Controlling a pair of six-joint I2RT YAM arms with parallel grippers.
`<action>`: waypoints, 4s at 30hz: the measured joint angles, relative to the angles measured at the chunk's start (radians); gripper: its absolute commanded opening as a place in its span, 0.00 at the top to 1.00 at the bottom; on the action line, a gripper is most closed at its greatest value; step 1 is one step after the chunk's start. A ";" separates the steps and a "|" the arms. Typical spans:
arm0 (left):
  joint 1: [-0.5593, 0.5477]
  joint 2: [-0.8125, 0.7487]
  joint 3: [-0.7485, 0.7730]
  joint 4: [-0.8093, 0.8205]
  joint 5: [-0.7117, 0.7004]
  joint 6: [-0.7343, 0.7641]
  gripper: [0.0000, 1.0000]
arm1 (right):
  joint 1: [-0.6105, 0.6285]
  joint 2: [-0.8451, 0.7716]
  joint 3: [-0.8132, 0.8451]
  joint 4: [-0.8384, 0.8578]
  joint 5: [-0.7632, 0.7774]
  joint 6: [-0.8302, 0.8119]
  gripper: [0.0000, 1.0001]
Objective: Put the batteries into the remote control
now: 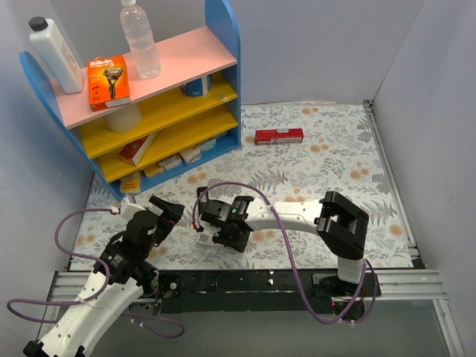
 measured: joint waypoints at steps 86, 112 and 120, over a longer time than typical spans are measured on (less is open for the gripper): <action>0.000 0.328 -0.045 0.204 0.300 0.147 0.21 | -0.098 -0.176 -0.187 0.254 0.022 0.474 0.59; 0.001 0.479 -0.094 0.294 0.491 0.182 0.55 | -0.098 -0.170 -0.257 0.343 -0.054 0.427 0.62; 0.001 0.509 -0.113 0.319 0.521 0.181 0.62 | -0.098 -0.165 -0.270 0.349 -0.079 0.408 0.62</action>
